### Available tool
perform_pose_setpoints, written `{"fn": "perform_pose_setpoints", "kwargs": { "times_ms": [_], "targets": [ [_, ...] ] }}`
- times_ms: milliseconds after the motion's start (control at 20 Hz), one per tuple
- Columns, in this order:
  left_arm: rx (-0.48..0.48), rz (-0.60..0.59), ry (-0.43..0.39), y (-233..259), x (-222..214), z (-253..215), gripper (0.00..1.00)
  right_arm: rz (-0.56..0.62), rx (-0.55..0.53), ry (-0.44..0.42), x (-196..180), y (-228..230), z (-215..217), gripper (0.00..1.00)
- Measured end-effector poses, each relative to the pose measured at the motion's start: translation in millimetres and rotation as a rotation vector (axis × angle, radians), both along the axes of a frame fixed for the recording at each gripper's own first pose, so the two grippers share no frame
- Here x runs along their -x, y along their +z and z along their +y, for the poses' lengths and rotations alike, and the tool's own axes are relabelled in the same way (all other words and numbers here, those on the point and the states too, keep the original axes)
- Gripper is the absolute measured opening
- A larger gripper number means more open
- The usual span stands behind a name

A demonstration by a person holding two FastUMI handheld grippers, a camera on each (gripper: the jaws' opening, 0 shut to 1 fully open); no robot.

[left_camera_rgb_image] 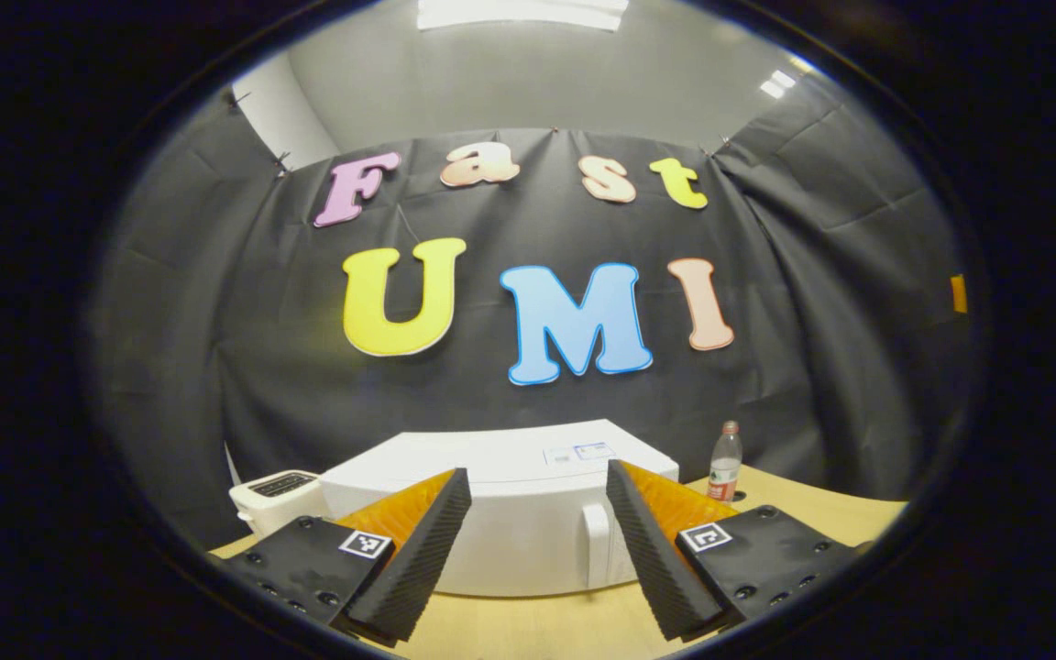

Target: Open the microwave oven with the left hand, put the food in, and close the microwave oven.

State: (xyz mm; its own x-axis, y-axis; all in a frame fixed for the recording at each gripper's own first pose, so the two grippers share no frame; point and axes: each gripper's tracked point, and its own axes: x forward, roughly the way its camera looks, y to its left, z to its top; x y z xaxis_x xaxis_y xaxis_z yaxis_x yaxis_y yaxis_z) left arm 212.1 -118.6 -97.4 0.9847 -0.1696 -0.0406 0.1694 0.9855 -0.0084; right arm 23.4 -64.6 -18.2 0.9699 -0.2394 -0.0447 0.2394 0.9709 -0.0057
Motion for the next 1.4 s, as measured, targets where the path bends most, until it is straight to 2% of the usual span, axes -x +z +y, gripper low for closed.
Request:
{"fn": "perform_pose_setpoints", "kwargs": {
  "times_ms": [250, 450, 500, 600, 750, 800, 850, 1000, 1100, 1150, 1200, 1300, 1350, 1400],
  "targets": [
    [-0.008, 0.041, -0.064, -41.1, -30.8, -29.7, 1.00, 0.041, 0.039, -0.090, 10.8, -6.8, -10.0, 0.95],
    [-0.005, 0.097, -0.086, -77.4, -53.6, -46.7, 0.98, 0.065, 0.064, -0.144, 21.4, -7.0, -13.0, 0.96],
    [-0.007, 0.117, -0.090, -88.1, -58.5, -50.7, 0.93, 0.068, 0.071, -0.154, 24.8, -7.4, -14.1, 0.96],
    [-0.012, 0.158, -0.099, -108.5, -64.4, -56.1, 0.94, 0.072, 0.086, -0.177, 29.3, -5.2, -16.7, 0.95],
    [-0.034, 0.208, -0.114, -136.0, -69.6, -64.8, 0.89, 0.085, 0.095, -0.201, 33.8, -4.8, -19.4, 0.96],
    [-0.041, 0.217, -0.119, -143.6, -70.2, -67.3, 0.82, 0.091, 0.098, -0.208, 34.7, -6.2, -20.9, 0.96],
    [-0.048, 0.226, -0.125, -148.5, -71.4, -69.9, 0.80, 0.096, 0.101, -0.212, 36.3, -7.1, -21.7, 0.96],
    [-0.051, 0.247, -0.130, -159.7, -75.6, -74.9, 0.63, 0.102, 0.119, -0.223, 38.6, -5.0, -23.2, 0.95],
    [-0.047, 0.253, -0.125, -164.5, -77.2, -77.4, 0.57, 0.101, 0.132, -0.231, 41.5, -3.3, -24.4, 0.95],
    [-0.045, 0.257, -0.129, -167.7, -77.7, -80.5, 0.60, 0.101, 0.137, -0.236, 42.9, -3.0, -25.3, 0.95],
    [-0.046, 0.262, -0.131, -169.3, -76.8, -84.2, 0.39, 0.103, 0.140, -0.240, 44.7, -3.1, -26.8, 0.95],
    [-0.048, 0.262, -0.131, -168.8, -75.8, -84.9, 0.34, 0.109, 0.143, -0.245, 47.4, -4.6, -29.2, 0.95],
    [-0.043, 0.263, -0.131, -168.4, -77.3, -84.3, 0.39, 0.112, 0.143, -0.247, 48.7, -4.2, -29.8, 0.95],
    [-0.028, 0.264, -0.130, -168.0, -77.2, -84.7, 0.36, 0.111, 0.142, -0.250, 51.0, -3.9, -31.4, 0.95]
  ]
}}
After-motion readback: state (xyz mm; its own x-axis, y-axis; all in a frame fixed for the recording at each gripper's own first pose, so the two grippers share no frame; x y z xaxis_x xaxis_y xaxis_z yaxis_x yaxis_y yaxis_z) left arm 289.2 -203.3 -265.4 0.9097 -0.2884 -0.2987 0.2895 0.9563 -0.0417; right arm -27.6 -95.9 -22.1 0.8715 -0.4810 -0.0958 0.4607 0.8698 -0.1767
